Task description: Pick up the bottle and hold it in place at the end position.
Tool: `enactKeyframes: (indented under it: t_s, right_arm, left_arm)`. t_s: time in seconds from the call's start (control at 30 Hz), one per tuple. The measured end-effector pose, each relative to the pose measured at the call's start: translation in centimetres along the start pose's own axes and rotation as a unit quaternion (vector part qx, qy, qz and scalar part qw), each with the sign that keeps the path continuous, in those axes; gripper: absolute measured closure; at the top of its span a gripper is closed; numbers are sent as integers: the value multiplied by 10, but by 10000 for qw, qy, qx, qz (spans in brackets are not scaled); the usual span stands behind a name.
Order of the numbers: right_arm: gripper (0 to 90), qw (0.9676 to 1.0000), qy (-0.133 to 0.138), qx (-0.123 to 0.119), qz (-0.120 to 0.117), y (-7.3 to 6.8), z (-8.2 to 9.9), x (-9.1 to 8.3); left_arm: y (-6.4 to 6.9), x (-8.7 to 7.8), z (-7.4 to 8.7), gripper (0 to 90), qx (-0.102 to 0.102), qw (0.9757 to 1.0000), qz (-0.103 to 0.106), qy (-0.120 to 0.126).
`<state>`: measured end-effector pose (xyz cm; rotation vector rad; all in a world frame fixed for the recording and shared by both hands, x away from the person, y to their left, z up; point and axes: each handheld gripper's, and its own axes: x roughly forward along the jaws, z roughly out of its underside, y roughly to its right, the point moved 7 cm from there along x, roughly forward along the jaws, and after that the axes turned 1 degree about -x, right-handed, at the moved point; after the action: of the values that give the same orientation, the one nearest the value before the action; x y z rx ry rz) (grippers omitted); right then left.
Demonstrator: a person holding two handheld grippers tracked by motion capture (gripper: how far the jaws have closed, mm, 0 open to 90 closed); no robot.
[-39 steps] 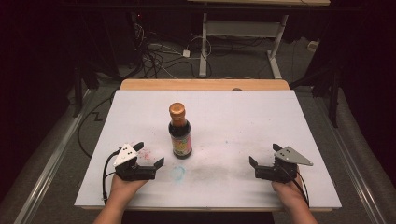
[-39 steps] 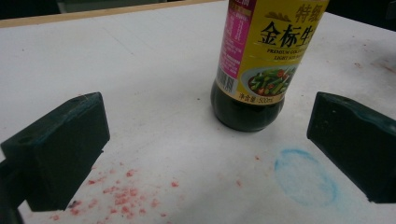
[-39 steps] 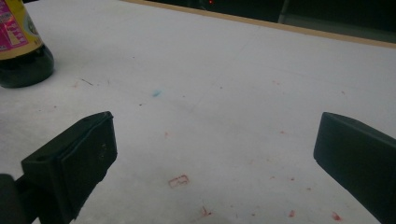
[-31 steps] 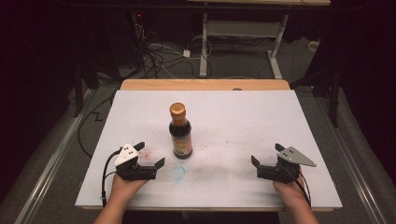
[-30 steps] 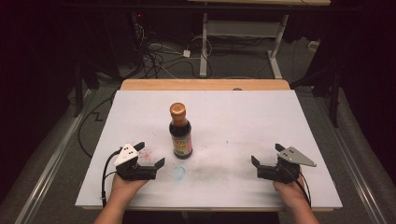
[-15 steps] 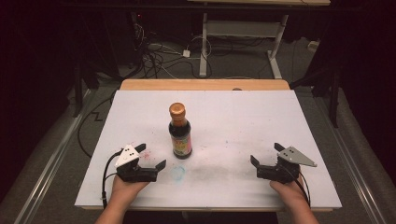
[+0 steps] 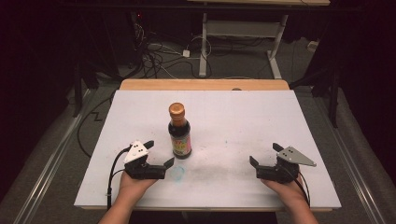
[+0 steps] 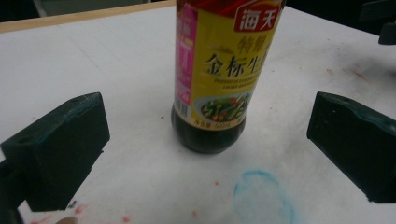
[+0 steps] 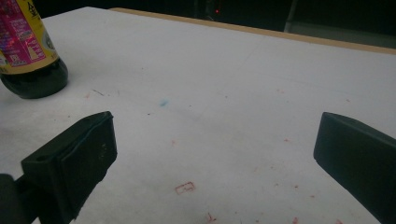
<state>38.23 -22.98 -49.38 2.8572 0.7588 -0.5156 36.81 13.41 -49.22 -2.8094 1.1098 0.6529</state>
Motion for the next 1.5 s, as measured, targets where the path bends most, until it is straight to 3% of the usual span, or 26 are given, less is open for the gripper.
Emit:
enactKeyframes:
  t_s: [0.67, 0.87, 0.97, 1.13, 1.5]
  right_arm:
    - [0, 9999, -59, -45, -69, -1, 3, 2]
    - [0, 10000, -45, -25, -43, 1, 3, 1]
    - [0, 10000, -45, -7, -39, 1, 3, 1]
    - [0, 10000, -28, 21, -33, 1, 4, 0]
    - [0, 9999, -45, -20, -104, 0, 3, 0]
  left_arm:
    - [8, 41, -40, 28, 61, 9999, -2, 125]
    - [10, 44, -45, 135, 125, 9998, 37, 158]
    - [9, 46, -47, 158, 143, 9998, -5, 122]
    - [9, 44, -48, 269, 243, 9995, -98, 168]
    - [9, 44, -49, 285, 287, 9995, -101, 125]
